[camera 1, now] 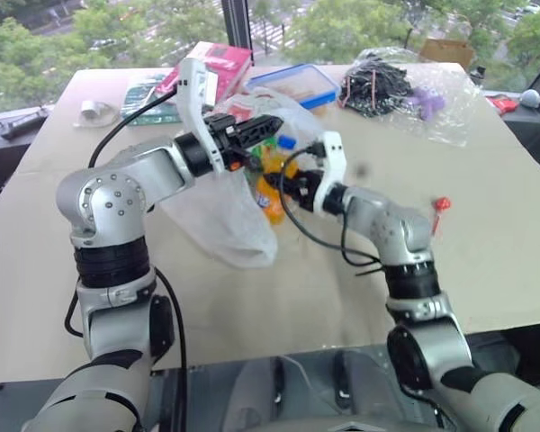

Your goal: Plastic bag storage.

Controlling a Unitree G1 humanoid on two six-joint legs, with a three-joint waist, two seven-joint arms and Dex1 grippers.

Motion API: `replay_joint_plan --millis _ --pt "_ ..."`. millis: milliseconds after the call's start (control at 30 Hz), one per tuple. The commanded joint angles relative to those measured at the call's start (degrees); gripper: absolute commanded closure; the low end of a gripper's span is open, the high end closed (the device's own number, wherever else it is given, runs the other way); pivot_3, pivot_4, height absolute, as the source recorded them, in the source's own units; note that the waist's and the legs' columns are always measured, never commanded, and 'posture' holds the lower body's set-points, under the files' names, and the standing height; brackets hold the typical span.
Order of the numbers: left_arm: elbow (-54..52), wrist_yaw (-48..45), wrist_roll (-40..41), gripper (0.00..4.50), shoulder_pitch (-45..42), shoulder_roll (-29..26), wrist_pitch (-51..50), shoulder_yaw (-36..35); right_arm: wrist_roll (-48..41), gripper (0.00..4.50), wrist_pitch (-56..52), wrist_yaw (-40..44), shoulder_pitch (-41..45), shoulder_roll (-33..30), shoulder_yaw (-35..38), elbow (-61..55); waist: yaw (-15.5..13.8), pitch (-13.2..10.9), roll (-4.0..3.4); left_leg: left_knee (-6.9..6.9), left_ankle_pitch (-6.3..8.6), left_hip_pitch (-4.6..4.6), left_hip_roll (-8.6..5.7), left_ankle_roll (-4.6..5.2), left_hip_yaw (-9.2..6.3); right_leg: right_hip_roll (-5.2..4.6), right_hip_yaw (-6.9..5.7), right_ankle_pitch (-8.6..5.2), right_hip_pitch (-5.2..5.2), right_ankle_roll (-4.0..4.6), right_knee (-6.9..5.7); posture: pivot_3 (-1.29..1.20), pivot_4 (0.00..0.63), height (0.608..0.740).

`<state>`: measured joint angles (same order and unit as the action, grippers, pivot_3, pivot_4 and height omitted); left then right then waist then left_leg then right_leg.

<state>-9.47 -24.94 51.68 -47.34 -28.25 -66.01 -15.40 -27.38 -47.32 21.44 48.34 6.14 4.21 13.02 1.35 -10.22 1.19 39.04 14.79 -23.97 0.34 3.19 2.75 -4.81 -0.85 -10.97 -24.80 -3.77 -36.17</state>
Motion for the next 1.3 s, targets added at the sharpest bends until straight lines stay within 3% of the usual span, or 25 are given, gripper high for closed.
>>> replay_joint_plan --millis 33,233,267,300,400,433,467,533,667,767,833,1100,1200,1300 --pt "-4.93 -0.22 2.41 4.5 2.11 -1.7 -1.88 -0.36 -2.42 2.19 6.22 1.15 8.18 2.06 4.16 9.94 0.59 0.0 0.0 -0.01 0.0 0.0 0.0 0.0 0.0 0.0 0.01 0.0 0.0 0.0 0.01 0.0 0.15 0.74" --pt "-7.13 2.13 2.3 4.5 4.35 -0.74 -1.9 0.23 -1.04 2.19 21.86 -1.51 22.9 5.41 10.63 39.77 1.16 -0.02 -0.03 -0.07 0.0 0.0 0.01 -0.01 0.02 -0.03 0.02 0.01 -0.01 0.0 0.03 0.0 0.15 0.74" --pt "-6.96 2.59 2.46 4.5 4.35 -0.27 -1.81 0.08 -0.88 1.7 23.96 -1.38 24.61 5.81 11.41 43.55 1.17 -0.02 -0.03 -0.1 -0.01 0.01 0.0 -0.03 0.03 -0.03 0.02 0.01 -0.02 0.01 0.04 0.0 0.15 0.74" --pt "-6.75 2.9 2.36 4.5 4.35 0.12 -1.63 0.14 -1.06 1.7 25.88 -0.69 26.11 6.44 12.13 46.38 1.17 -0.02 -0.03 -0.14 -0.01 0.01 0.0 -0.05 0.02 -0.02 0.02 0.01 -0.03 0.01 0.05 0.0 0.15 0.74" --pt "-5.69 4.08 2.33 4.5 4.28 1.54 -0.98 -0.47 0.46 0.36 29.82 -0.44 29.32 7.62 11.7 50.96 1.01 -0.01 -0.02 -0.42 -0.06 0.02 0.01 -0.12 0.0 -0.04 -0.01 0.01 -0.05 0.02 0.22 0.0 0.15 0.74" --pt "-4.84 4.41 1.64 4.5 4.03 1.74 -0.22 -0.59 2.44 0.06 31.32 -0.72 29.84 7.41 9.96 50.77 1.03 -0.02 -0.02 -0.5 -0.06 0.02 0.01 -0.13 0.01 -0.05 -0.01 0.01 -0.05 0.02 0.23 0.0 0.15 0.74" --pt "-4.27 4.63 1.13 4.5 3.83 1.85 0.3 -0.65 3.78 0.06 32.42 -0.84 30.19 7.22 8.78 50.67 1.07 -0.02 -0.02 -0.56 -0.06 0.02 0.01 -0.13 0.02 -0.06 0.0 0.01 -0.05 0.01 0.23 0.0 0.15 0.74" --pt "-1.53 6.26 0.24 4.5 2.33 2.76 1.77 -1.78 7.36 0.06 32.12 2.91 27.37 5.48 3.46 44.26 1.12 -0.02 -0.03 -0.64 -0.07 0.02 0.0 -0.13 0.03 -0.06 0.0 0.01 -0.06 0.01 0.23 0.0 0.15 0.74" --pt "2.24 7.77 -1.59 4.5 0.71 3.26 4.75 -2.31 7.1 0.06 20.16 9.32 15.09 -0.03 -4.83 18.52 0.81 0.01 0.0 -0.72 -0.08 -0.04 0.01 -0.16 0.02 -0.04 -0.04 0.01 -0.14 0.01 0.25 0.0 0.15 0.74" --pt "4.54 7.89 -3.4 4.5 0.58 3.93 7.05 -1.1 -1.35 0.06 1.33 7.34 3.44 -7.81 -4.92 -11.64 0.21 0.02 -0.02 -0.69 -0.08 -0.16 0.0 -0.15 -0.11 -0.15 -0.15 0.01 -0.13 0.01 0.32 0.0 0.15 0.74" --pt "5.42 7.69 -4.23 4.5 0.52 4.54 8.08 -0.28 -4.72 0.06 -5.01 4.97 -0.02 -10.6 -3.14 -22.04 -0.22 0.01 -0.02 -0.59 -0.09 -0.27 -0.03 -0.14 -0.14 -0.19 -0.2 0.02 -0.16 -0.01 0.3 0.0 0.15 0.74" --pt "7.43 5.39 -6.44 4.5 -0.01 5.36 10.07 1.74 -8.58 0.06 -18.97 -6.75 -10.26 -19.72 4.9 -49.39 -0.62 0.02 -0.02 -0.53 -0.21 0.02 -0.01 -0.34 -0.03 0.04 -0.1 0.0 -0.16 0.03 0.08 0.0 0.15 0.74" --pt "7.74 4.85 -7.16 4.5 0.18 5.25 10.7 2.05 -2.04 0.06 -24.9 -13.42 -17.28 -27.21 8.65 -54.16 -0.81 0.05 0.04 -0.45 -0.19 0.03 -0.06 -0.26 0.0 -0.05 -0.03 0.01 -0.1 0.02 0.08 0.0 0.15 0.74" --pt "7.87 4.62 -7.69 4.5 0.33 5.9 11.01 2.57 4.63 0.06 -27.02 -21.13 -24.0 -27.71 12.02 -52.91 -1.25 0.09 0.09 -0.39 -0.11 0.02 -0.07 -0.13 -0.04 -0.09 -0.09 0.01 0.04 0.02 0.2 0.0 0.15 0.74"
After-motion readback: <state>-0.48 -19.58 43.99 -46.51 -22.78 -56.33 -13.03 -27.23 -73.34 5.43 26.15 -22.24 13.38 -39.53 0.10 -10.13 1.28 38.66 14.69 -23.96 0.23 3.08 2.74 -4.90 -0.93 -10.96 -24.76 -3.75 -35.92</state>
